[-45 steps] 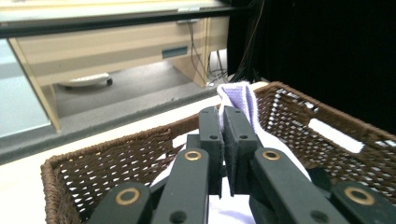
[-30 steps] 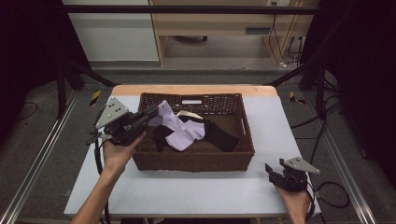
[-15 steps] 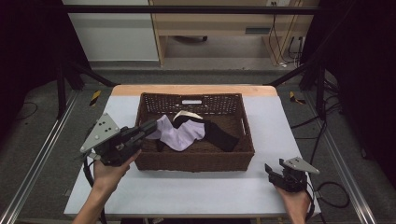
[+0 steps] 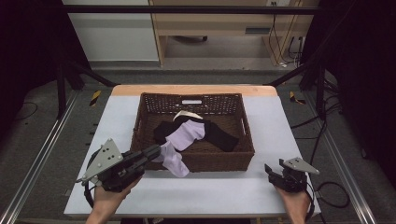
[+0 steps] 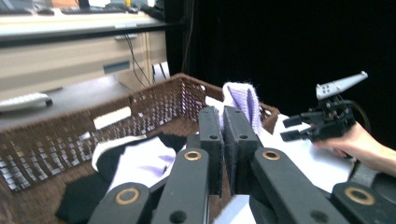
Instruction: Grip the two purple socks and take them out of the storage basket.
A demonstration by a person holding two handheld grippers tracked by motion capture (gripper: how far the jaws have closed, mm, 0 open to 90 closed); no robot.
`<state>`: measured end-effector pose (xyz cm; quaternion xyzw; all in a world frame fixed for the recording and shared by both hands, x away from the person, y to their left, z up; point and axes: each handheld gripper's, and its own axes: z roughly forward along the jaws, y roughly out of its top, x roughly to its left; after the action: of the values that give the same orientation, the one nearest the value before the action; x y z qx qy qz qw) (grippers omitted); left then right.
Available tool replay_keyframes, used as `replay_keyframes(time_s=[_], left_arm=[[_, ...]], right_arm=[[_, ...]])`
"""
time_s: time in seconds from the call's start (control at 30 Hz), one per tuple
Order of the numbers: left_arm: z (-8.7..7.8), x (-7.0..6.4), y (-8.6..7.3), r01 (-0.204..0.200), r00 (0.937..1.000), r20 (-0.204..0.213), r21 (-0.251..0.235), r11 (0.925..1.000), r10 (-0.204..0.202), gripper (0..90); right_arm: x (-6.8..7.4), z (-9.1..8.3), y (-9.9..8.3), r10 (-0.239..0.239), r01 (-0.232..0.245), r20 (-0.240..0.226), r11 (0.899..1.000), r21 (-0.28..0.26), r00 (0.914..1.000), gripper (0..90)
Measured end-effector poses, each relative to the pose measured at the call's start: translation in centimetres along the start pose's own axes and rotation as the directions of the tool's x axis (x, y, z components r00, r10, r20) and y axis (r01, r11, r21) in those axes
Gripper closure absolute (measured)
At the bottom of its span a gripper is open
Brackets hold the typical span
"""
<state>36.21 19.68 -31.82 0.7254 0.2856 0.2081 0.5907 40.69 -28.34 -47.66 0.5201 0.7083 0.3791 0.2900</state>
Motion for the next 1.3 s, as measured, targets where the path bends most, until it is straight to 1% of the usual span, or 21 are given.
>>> replay_keyframes(time_s=[0.07,0.23,0.4,0.53,0.73,0.77,0.83,0.9,1.0,1.03,1.1,1.13,1.2,1.3], left_arm=[[0.0,-0.2,-0.8,0.001,1.0,-0.001,0.018,0.9998,-0.001,85.6],[0.4,-0.2,-3.3,0.033,0.9994,0.003,0.064,0.9974,-0.033,85.6],[1.2,0.3,-5.7,0.062,0.9981,-0.004,0.122,0.9905,-0.062,85.6],[1.8,0.5,-6.8,0.072,0.9974,-0.007,0.159,0.9847,-0.072,85.6],[3.1,0.2,-8.6,0.056,0.9984,-0.008,0.219,0.9742,-0.056,85.6],[3.4,0.2,-8.9,0.053,0.9986,-0.01,0.231,0.9716,-0.052,85.6],[3.9,0.2,-9.5,0.058,0.9983,-0.01,0.251,0.9663,-0.057,85.6],[4.4,0.1,-10.1,0.051,0.9987,-0.014,0.276,0.9598,-0.049,85.6],[5.2,-0.1,-10.9,0.046,0.9989,-0.007,0.308,0.9503,-0.047,85.6],[5.4,-0.1,-11.2,0.044,0.999,-0.002,0.318,0.947,-0.045,85.5],[5.6,-0.2,-11.5,0.038,0.9993,-0.006,0.324,0.9453,-0.038,85.4],[5.7,-0.2,-11.6,0.038,0.9992,-0.007,0.328,0.944,-0.038,85.4],[5.9,-0.1,-11.9,0.032,0.9995,-0.011,0.335,0.9415,-0.03,85.1],[6.0,0.1,-12.1,0.039,0.9992,-0.004,0.342,0.9388,-0.04,84.2]], right_arm=[[0.0,0.0,0.0,0.004,-0.004,-0.001,1.0,-0.001,1.0,38.1],[0.0,0.0,0.0,0.0,0.0,0.0,1.0,-0.001,1.0,38.0],[0.0,0.0,0.0,0.0,0.0,0.002,1.0,0.0,1.0,38.0],[0.0,-0.1,-0.1,-0.002,0.002,0.003,1.0,-0.001,1.0,38.1],[0.1,0.0,-0.2,-0.002,0.002,-0.003,1.0,0.009,1.0,37.9],[0.1,0.0,-0.2,-0.006,0.006,-0.003,1.0,0.008,1.0,37.9],[0.1,0.1,-0.2,-0.008,0.008,-0.002,1.0,0.007,1.0,37.8],[0.0,0.1,-0.2,-0.007,0.007,-0.004,1.0,0.004,1.0,37.7],[0.0,0.1,-0.3,0.006,-0.006,-0.013,1.0,0.004,0.9999,37.1],[0.0,0.2,-0.3,0.001,-0.001,-0.014,1.0,0.003,0.9999,36.9],[0.1,0.1,-0.3,0.004,-0.004,-0.022,1.0,0.006,0.9997,36.7],[0.1,0.2,-0.3,-0.005,0.005,-0.02,1.0,0.005,0.9998,36.6],[0.1,0.2,-0.3,-0.009,0.009,-0.023,1.0,0.004,0.9997,36.4],[0.1,0.3,-0.3,-0.01,0.01,-0.028,1.0,0.004,0.9995,35.9]])
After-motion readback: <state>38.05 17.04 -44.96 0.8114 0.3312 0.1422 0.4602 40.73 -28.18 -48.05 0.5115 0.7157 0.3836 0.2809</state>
